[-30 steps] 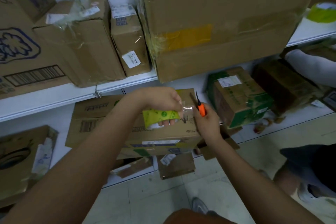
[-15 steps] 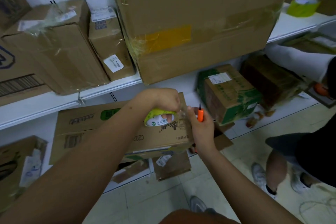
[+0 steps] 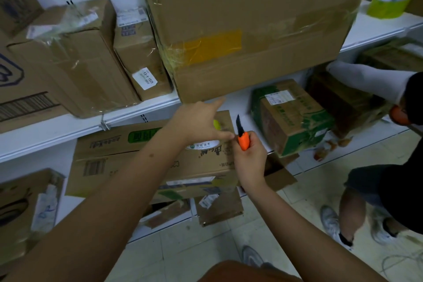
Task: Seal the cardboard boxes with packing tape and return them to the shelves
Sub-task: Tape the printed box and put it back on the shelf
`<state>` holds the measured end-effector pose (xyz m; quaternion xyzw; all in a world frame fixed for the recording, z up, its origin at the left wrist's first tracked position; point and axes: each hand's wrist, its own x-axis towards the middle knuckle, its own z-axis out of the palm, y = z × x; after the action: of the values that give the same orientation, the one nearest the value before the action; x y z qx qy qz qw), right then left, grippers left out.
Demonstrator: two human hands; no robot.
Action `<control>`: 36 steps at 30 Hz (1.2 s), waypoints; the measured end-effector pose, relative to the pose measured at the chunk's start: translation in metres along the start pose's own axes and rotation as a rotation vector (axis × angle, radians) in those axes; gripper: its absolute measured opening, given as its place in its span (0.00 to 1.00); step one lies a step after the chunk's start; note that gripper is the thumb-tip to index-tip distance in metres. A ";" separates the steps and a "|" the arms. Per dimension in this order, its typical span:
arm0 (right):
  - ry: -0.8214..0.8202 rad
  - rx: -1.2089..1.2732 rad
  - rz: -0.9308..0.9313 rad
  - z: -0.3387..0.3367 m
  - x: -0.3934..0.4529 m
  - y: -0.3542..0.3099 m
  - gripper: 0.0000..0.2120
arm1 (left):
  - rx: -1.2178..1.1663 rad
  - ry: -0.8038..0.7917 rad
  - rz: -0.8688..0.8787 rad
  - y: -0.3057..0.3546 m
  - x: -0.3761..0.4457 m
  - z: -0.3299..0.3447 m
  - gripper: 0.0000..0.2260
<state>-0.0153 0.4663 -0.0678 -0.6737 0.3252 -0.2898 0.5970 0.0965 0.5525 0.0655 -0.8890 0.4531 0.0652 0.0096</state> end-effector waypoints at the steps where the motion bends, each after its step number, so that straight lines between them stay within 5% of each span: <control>1: 0.018 0.019 0.019 0.000 0.001 0.001 0.17 | -0.060 0.081 -0.011 -0.005 -0.006 0.002 0.44; 5: -0.005 0.030 0.018 0.000 0.003 -0.002 0.15 | -0.669 0.127 -0.042 -0.022 -0.036 0.030 0.38; 9: -0.021 0.016 0.021 -0.003 0.009 -0.006 0.13 | -0.882 0.206 -0.088 -0.033 -0.049 0.062 0.25; 14: -0.052 0.033 0.057 -0.008 0.012 0.001 0.12 | -0.742 0.144 -0.113 -0.038 -0.053 0.073 0.31; 22: -0.084 0.080 0.091 -0.022 0.014 0.002 0.11 | -0.707 0.402 -0.194 -0.034 -0.038 0.100 0.06; 29: -0.083 0.008 0.169 -0.030 0.035 0.001 0.03 | -0.617 0.496 -0.209 -0.023 -0.028 0.109 0.12; 36: -0.076 0.012 0.213 -0.023 0.043 0.007 0.09 | -0.487 0.540 -0.261 -0.018 -0.018 0.107 0.17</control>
<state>-0.0072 0.4185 -0.0717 -0.6422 0.3705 -0.2009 0.6403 0.0895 0.5854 -0.0389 -0.9006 0.2936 -0.0674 -0.3134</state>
